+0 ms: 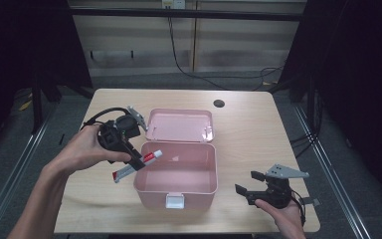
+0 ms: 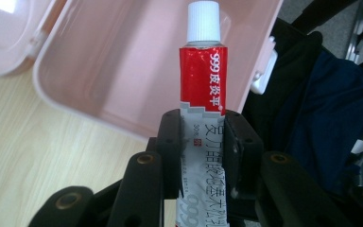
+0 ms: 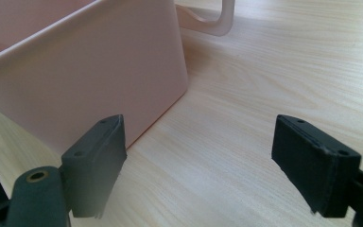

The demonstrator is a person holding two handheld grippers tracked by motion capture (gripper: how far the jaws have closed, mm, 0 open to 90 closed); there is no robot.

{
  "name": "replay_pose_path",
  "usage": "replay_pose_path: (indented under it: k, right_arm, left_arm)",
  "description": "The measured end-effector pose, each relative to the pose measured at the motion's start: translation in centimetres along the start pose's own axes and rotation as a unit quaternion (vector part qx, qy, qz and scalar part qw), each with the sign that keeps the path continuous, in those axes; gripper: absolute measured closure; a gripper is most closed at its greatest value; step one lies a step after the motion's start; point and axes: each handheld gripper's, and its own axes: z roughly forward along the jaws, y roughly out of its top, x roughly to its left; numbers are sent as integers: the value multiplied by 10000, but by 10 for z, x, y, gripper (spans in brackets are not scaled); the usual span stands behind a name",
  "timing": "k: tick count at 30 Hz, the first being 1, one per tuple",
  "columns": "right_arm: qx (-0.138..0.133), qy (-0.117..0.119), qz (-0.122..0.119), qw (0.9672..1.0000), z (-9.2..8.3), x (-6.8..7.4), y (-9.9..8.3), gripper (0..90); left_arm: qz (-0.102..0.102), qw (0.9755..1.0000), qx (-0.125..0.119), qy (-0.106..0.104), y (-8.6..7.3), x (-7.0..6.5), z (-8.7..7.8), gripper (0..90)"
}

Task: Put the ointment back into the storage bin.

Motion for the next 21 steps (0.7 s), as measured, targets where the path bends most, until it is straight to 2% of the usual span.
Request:
replay_pose_path:
  k: [3, 4, 5, 7, 13, 14, 19, 21]
  right_arm:
    - [3, 2, 9, 10000, 0, 0, 0, 181]
    - [3, 3, 10, 10000, 0, 0, 0, 181]
    - [4, -3, 6, 10000, 0, 0, 0, 181]
    - [-3, 5, -1, 10000, 0, 0, 0, 181]
    - [2, 10, 0, 10000, 0, 0, 0, 181]
    - [0, 9, -2, 10000, 0, 0, 0, 181]
    - [5, 11, -1, 10000, -1, 0, 0, 181]
    - [0, 22, -6, 10000, -1, 0, 0, 181]
  left_arm:
    - [57, 10000, 19, 32, 8, -3, 7, 707]
    - [88, 9999, 79, 3, 10, -3, 6, 707]
    - [80, 10000, -29, -12, 12, -3, 9, 707]
    - [90, 9999, 34, -68, 15, -2, 13, 707]
    - [114, 9999, 60, -10, 25, -3, 25, 707]
    - [199, 9998, 81, 18, 28, -4, 26, 707]
    - [359, 9993, 145, 3, 40, -9, 30, 707]
    - [347, 9993, 141, -13, 43, -10, 33, 707]
